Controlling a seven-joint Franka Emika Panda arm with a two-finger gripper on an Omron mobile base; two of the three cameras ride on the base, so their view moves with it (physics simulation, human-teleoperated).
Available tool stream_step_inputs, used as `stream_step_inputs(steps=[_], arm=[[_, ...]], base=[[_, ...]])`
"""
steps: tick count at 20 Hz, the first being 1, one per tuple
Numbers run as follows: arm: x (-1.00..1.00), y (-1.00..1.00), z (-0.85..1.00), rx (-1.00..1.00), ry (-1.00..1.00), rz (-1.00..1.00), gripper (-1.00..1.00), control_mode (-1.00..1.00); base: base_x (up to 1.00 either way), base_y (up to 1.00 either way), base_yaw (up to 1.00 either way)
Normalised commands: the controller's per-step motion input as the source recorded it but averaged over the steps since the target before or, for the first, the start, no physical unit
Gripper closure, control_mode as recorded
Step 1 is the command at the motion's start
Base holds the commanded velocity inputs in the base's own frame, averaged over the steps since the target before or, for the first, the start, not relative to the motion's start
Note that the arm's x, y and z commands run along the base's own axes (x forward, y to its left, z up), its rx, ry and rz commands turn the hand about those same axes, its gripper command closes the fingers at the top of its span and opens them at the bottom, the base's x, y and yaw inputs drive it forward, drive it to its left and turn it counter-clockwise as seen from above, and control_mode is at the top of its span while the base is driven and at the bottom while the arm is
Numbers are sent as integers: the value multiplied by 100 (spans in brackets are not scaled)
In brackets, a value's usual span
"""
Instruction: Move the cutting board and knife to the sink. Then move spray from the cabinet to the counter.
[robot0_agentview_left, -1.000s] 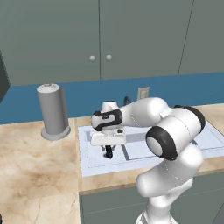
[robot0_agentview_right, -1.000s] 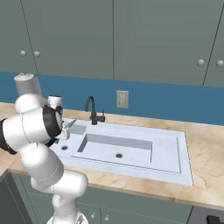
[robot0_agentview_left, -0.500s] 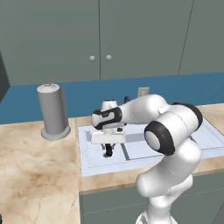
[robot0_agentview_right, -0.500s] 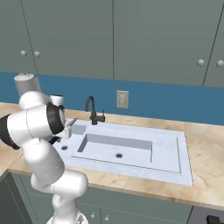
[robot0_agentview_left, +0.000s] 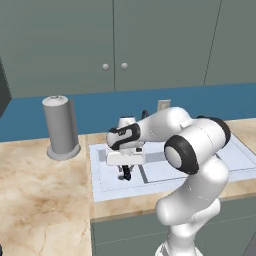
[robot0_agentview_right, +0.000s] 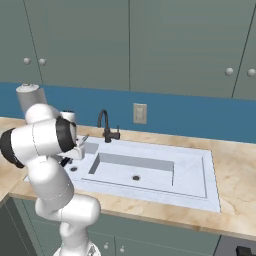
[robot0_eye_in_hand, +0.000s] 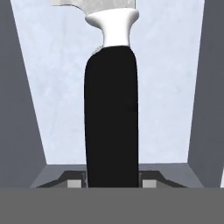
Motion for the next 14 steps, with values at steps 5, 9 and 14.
stream_step_inputs(steps=[5, 9, 14], arm=[[14, -10, -11, 0, 0, 0, 100, -100], [20, -5, -10, 0, 0, 0, 100, -100], [26, 0, -8, 0, 0, 0, 100, -100]], base=[[0, 0, 0], [0, 0, 0], [0, 0, 0]])
